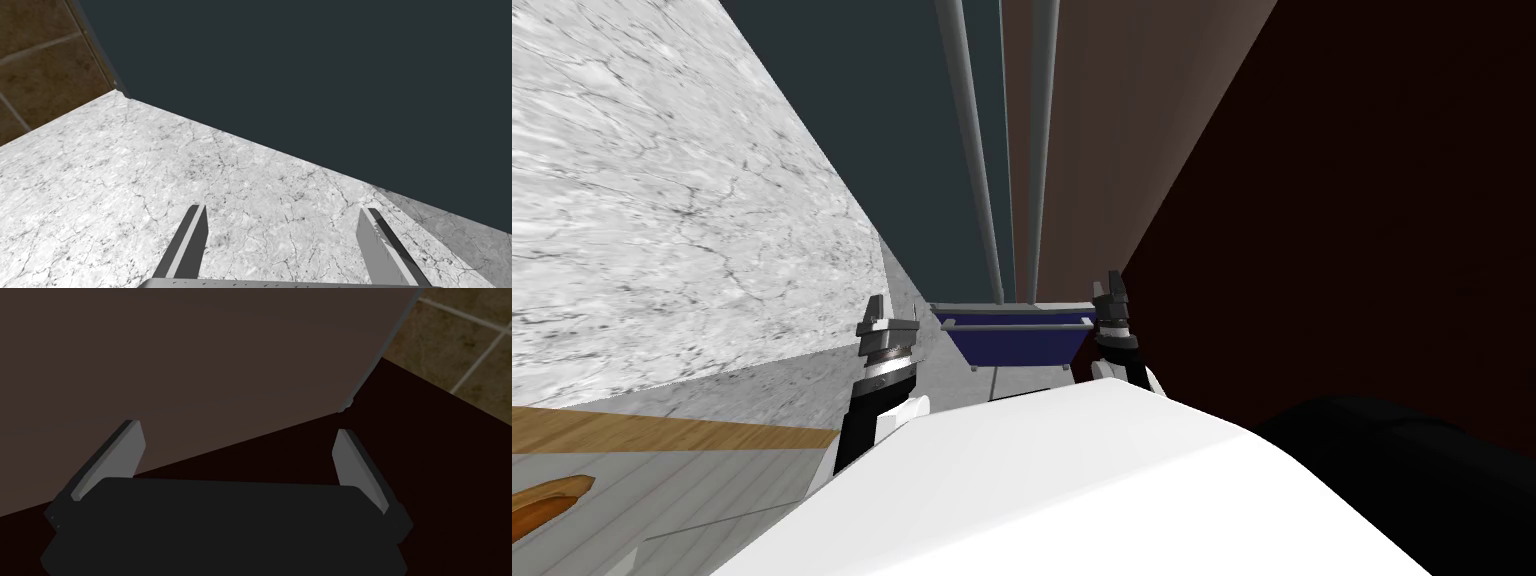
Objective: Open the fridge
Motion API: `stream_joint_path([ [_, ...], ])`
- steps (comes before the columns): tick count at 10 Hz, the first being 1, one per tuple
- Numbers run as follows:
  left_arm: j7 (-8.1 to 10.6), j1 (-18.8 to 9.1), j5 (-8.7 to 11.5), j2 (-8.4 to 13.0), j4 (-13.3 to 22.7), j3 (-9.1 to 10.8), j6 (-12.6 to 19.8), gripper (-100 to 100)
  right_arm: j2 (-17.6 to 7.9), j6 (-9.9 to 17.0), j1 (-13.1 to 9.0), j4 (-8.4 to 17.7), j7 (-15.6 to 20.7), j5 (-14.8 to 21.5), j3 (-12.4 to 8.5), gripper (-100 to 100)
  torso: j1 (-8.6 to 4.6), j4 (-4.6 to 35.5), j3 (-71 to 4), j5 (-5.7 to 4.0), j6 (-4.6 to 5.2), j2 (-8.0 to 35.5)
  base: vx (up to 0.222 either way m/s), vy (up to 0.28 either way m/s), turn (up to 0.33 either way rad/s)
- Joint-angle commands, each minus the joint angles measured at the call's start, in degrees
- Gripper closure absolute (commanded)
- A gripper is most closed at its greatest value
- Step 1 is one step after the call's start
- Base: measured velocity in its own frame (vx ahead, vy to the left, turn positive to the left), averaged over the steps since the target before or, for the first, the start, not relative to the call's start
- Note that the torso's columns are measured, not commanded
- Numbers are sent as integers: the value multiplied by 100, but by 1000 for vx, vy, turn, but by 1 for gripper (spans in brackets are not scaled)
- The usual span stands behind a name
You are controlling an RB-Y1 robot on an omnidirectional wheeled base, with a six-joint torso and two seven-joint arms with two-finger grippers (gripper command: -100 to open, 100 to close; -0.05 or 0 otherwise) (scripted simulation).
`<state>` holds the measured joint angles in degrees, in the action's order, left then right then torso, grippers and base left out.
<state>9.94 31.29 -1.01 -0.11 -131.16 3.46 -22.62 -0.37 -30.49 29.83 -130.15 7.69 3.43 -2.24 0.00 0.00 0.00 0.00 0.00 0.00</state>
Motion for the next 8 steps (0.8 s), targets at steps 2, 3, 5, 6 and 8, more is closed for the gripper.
stream_joint_path([
  [2, 0, 0, 0, 0, 0, 0, 0, 0, 0, 0, 0, 0, 0, 0, 0, 0, 0, 600, -1200, 0, 0, 597, 0, 0, 0],
  [3, 0, 0, 0, 0, -1, 0, 0, 0, 0, 0, 0, -1, 0, 0, 0, 0, 0, 1006, -2014, 0, 0, 1003, 0, 0, 0],
  [5, 0, 0, 0, 0, -1, 0, 0, 0, 0, 0, 0, -1, 0, 0, 0, 0, 0, 1846, -3692, 0, 0, 1845, 0, 0, 0],
  [6, 0, 0, 0, 0, -1, 0, 0, 0, 0, 0, 0, -1, 0, 0, 0, 0, 0, 2268, -4536, 0, 0, 2269, 0, 0, 0],
  [8, 0, 0, 0, 0, -2, 0, -1, 0, 0, -1, 0, -2, 0, 0, 0, 0, 0, 3114, -6227, 0, 0, 3116, 0, 0, 0],
])
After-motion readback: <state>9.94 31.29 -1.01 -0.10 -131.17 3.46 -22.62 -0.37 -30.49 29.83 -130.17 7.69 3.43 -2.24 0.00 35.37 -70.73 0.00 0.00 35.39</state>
